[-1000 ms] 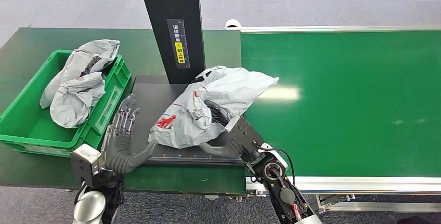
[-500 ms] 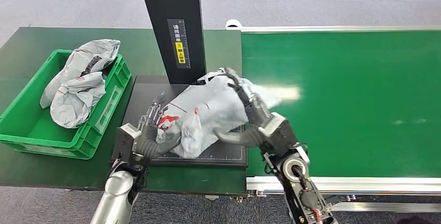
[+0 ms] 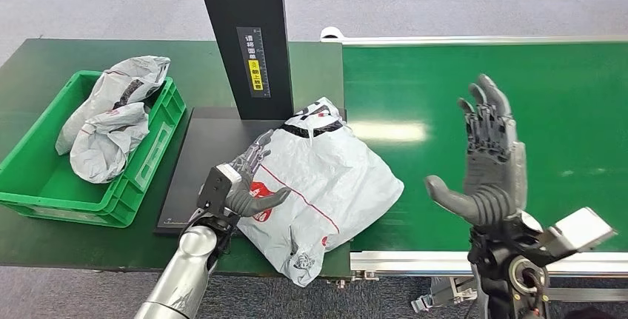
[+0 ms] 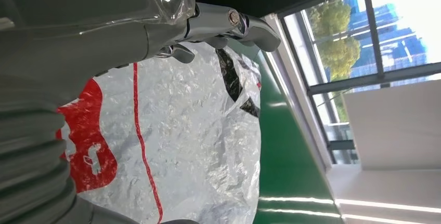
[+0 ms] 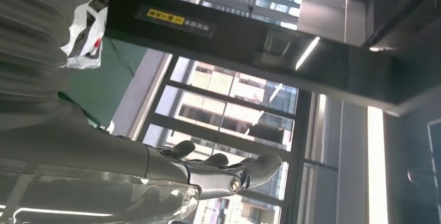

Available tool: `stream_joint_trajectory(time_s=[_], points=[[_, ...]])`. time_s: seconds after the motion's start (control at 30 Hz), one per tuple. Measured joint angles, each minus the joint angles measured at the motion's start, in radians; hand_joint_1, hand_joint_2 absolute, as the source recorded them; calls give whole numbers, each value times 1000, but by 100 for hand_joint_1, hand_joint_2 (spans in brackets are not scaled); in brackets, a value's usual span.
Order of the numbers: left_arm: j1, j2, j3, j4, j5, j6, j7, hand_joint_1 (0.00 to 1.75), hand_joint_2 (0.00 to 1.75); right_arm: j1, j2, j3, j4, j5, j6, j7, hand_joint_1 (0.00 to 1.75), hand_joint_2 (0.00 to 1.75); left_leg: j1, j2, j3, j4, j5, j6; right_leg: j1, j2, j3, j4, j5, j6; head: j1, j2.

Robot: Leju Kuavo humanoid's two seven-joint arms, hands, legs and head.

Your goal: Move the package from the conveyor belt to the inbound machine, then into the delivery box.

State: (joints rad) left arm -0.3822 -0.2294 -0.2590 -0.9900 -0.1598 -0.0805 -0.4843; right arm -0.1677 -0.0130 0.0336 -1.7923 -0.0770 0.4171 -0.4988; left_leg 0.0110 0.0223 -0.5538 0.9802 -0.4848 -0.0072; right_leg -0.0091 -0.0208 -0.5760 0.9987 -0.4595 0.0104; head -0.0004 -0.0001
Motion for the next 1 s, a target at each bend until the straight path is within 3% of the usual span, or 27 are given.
stream_joint_trajectory(time_s=[0.23, 0.73, 0.87, 1.0], points=[[-45, -18, -61, 126, -112, 26, 6, 0, 175, 45, 27, -107, -30, -23, 39, 7, 0, 175, 0, 1, 0, 0, 0, 0, 0, 0, 0, 0, 0, 0, 0, 0], [-81, -39, -111, 280, -166, 49, 13, 0, 175, 46, 47, -139, -30, -32, 38, 17, 0, 175, 0, 0, 1, 0, 0, 0, 0, 0, 1, 0, 0, 0, 0, 0], [-102, -44, -140, 327, -250, 97, 40, 168, 175, 53, 55, -143, -30, -32, 38, 24, 0, 175, 0, -1, 2, 0, 0, 0, 0, 0, 2, 0, 0, 0, 0, 0], [-132, -47, -230, 377, -530, 336, 137, 175, 175, 62, 65, -151, -30, -42, 44, 31, 0, 175, 0, 0, 2, 0, 0, 0, 0, 0, 3, 0, 0, 0, 0, 0]])
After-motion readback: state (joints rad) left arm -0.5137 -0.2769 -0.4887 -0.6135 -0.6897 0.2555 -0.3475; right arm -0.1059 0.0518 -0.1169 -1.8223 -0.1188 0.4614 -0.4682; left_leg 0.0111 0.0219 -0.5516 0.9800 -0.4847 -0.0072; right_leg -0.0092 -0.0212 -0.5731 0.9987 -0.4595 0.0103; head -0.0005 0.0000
